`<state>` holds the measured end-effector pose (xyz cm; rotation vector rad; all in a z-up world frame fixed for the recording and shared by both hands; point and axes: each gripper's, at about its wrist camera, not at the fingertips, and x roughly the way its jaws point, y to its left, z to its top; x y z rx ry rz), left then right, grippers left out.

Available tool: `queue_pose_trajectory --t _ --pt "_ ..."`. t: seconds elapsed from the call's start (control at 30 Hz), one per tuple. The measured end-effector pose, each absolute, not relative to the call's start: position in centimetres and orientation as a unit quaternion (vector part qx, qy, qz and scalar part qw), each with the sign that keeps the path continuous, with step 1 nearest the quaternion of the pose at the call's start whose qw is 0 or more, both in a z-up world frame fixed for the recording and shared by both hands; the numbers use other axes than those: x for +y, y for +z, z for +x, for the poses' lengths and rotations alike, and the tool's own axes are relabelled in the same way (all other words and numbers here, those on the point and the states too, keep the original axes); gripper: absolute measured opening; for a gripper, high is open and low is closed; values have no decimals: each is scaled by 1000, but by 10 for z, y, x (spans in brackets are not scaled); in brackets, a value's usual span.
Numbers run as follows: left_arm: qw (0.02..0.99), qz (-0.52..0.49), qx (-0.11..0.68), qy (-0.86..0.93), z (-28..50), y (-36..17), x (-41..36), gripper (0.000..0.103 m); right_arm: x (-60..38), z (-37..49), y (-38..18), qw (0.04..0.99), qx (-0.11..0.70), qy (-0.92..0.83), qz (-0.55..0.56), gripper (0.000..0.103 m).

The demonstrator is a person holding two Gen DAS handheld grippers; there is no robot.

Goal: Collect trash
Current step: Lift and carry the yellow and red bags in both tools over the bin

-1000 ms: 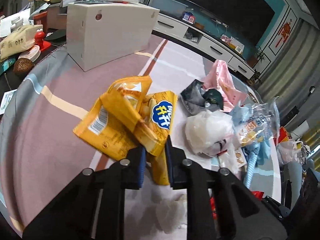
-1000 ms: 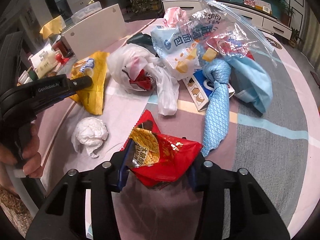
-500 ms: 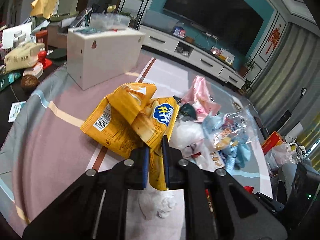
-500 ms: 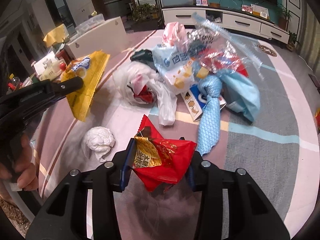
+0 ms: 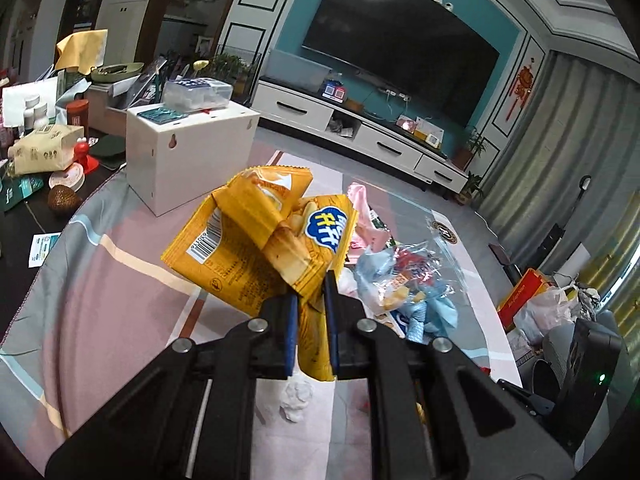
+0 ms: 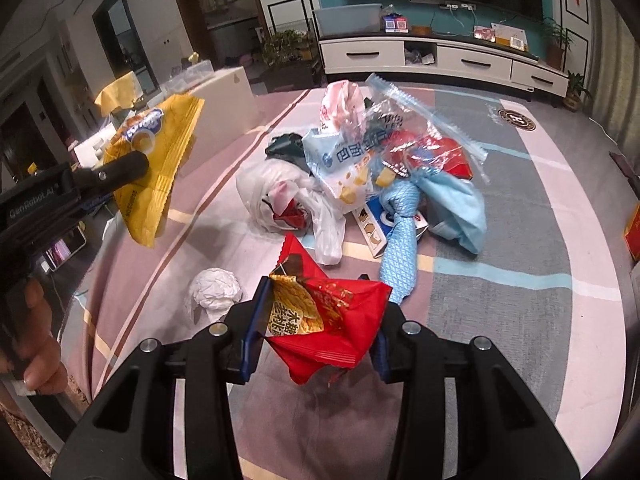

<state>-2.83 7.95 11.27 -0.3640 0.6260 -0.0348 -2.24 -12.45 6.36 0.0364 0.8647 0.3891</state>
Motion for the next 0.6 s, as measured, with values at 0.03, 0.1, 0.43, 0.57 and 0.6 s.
queue_pose_trajectory --t 0.03,0.1,0.43,0.57,0.6 --pt "936 -175 306 -19 -29 114 77 13 -125 -23 65 890 415 187 20 44" --pt "937 -169 306 -20 -31 114 74 13 -129 -26 68 894 409 182 24 43" --pt "941 -140 304 -48 -37 117 46 13 -160 -32 78 904 392 157 64 44" --pt "940 -129 309 -58 -38 114 34 13 -170 -36 86 912 376 147 68 44" --pt "940 -128 311 -61 -37 114 32 13 -171 -36 89 914 373 145 68 44"
